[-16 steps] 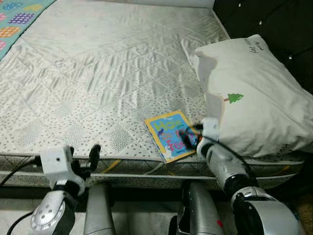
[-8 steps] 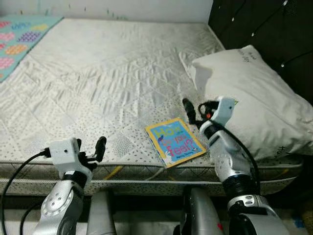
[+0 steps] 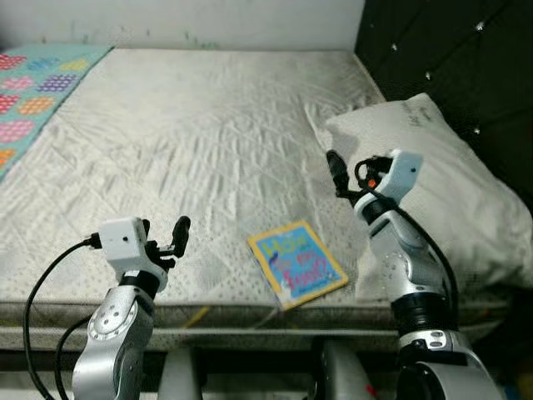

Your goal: Clean up the room

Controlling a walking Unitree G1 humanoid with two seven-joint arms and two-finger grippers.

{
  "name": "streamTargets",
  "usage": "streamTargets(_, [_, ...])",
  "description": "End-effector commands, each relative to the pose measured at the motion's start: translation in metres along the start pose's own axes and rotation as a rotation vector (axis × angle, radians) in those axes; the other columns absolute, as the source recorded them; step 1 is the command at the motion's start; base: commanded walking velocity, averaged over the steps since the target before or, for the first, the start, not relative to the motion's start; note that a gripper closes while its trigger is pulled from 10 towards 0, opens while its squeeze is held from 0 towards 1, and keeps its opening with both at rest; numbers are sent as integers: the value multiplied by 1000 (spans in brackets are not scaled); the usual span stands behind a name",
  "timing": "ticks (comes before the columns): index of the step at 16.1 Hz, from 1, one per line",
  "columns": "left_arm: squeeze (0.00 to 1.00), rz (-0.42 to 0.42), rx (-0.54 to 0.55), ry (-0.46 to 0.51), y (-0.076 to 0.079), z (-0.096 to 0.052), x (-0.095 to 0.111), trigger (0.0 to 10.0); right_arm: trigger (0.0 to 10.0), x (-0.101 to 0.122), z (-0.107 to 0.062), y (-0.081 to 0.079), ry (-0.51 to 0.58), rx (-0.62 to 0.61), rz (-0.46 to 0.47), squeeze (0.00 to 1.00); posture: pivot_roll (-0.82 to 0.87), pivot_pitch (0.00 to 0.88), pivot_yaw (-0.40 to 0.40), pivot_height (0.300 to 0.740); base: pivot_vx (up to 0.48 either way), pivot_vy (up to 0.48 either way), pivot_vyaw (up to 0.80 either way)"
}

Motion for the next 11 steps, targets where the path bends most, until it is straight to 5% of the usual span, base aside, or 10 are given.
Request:
streamTargets(1, [0, 36, 0, 14, -3, 4, 3, 10000, 10000, 13, 8, -4, 20, 7, -24, 0, 48, 0, 0, 681, 0, 0, 0])
streamTargets(5, [0, 75, 8, 20, -8, 21, 8, 10000, 10000, 22, 20, -10, 11, 25, -63, 0, 31, 0, 14, 725, 0, 0, 0])
streamTargets(7, [0, 157, 5, 15, -12, 33, 12, 10000, 10000, 27, 28, -10, -18, 34, -95, 0, 25, 0, 22, 740, 0, 0, 0])
streamTargets(11, [0, 244, -128, -48, -5, 33, -3, 10000, 10000, 13, 28, -3, -102, 25, -238, 0, 22, 0, 24, 740, 0, 0, 0])
Point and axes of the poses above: a point about 5 cm out from each wrist's last joint towards the gripper, its own z axis pointing out of the wrist towards the gripper, its own x axis along the axis of the wrist's last joint, y = z × x, the point moved 4 cm from there along z, pointing out of the wrist towards the gripper, and after that the axes turned 9 degrees about z, right-handed, at the moved point
